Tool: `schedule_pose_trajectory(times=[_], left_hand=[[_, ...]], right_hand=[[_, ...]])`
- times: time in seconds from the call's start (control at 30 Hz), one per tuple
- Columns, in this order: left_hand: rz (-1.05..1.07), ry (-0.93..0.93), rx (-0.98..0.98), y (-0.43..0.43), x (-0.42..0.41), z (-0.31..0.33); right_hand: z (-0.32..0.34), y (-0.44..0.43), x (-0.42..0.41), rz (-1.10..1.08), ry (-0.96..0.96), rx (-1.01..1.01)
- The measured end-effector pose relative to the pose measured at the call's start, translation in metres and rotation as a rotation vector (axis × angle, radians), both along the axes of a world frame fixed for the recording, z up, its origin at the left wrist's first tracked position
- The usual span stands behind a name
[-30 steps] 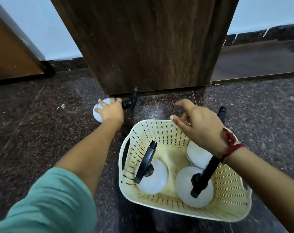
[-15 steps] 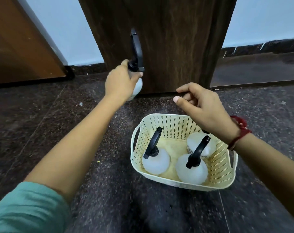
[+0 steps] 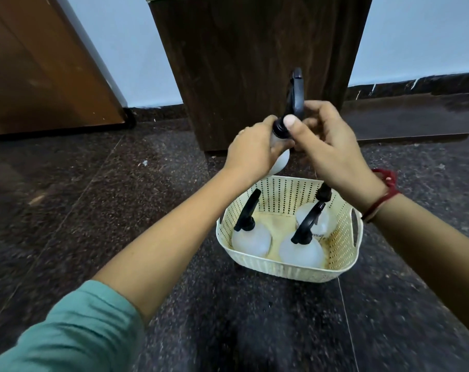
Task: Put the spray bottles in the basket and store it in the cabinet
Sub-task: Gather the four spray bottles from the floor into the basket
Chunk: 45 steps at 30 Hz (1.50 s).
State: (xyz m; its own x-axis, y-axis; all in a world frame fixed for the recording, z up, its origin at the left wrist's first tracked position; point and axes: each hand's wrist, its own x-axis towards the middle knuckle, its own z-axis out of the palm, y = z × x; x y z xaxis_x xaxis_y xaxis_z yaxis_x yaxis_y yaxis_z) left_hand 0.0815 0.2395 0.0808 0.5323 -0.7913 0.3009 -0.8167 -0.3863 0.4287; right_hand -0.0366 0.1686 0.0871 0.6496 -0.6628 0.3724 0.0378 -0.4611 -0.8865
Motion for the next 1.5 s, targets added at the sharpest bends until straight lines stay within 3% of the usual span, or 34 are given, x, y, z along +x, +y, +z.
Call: schedule_pose_trajectory(times=[0.13, 0.27, 0.37, 0.53, 0.73, 0.83, 0.97, 1.2, 1.5], left_hand=[[-0.074, 0.015, 0.043, 0.001, -0.006, -0.005], [-0.136, 0.027, 0.077, -0.001, -0.009, -0.013], [-0.143, 0.045, 0.077, -0.001, -0.009, -0.018], [-0.125, 0.046, 0.239, -0.002, -0.004, -0.026], [0.141, 0.074, 0.450, 0.037, 0.008, -0.049], [0.133, 0.052, 0.591, 0.047, -0.005, -0.079], [0.113, -0.063, 0.477, 0.048, -0.007, -0.096], [0.002, 0.010, 0.379, 0.044, -0.006, -0.098], [-0.008, -0.018, 0.369, 0.049, 0.000, -0.104]], right_hand=[[0.005, -0.005, 0.003, -0.033, 0.075, 0.058], [-0.001, -0.010, 0.006, -0.017, 0.102, 0.299], [-0.008, -0.011, 0.009, -0.047, 0.141, 0.299], [-0.026, -0.014, 0.013, -0.098, 0.144, 0.323], [-0.052, -0.023, 0.021, -0.142, 0.243, 0.346], [-0.063, -0.025, 0.031, -0.122, 0.343, 0.326], [-0.077, -0.021, 0.047, -0.113, 0.481, 0.320], [-0.103, -0.013, 0.061, -0.066, 0.634, 0.394], [-0.108, -0.012, 0.066, -0.035, 0.613, 0.525]])
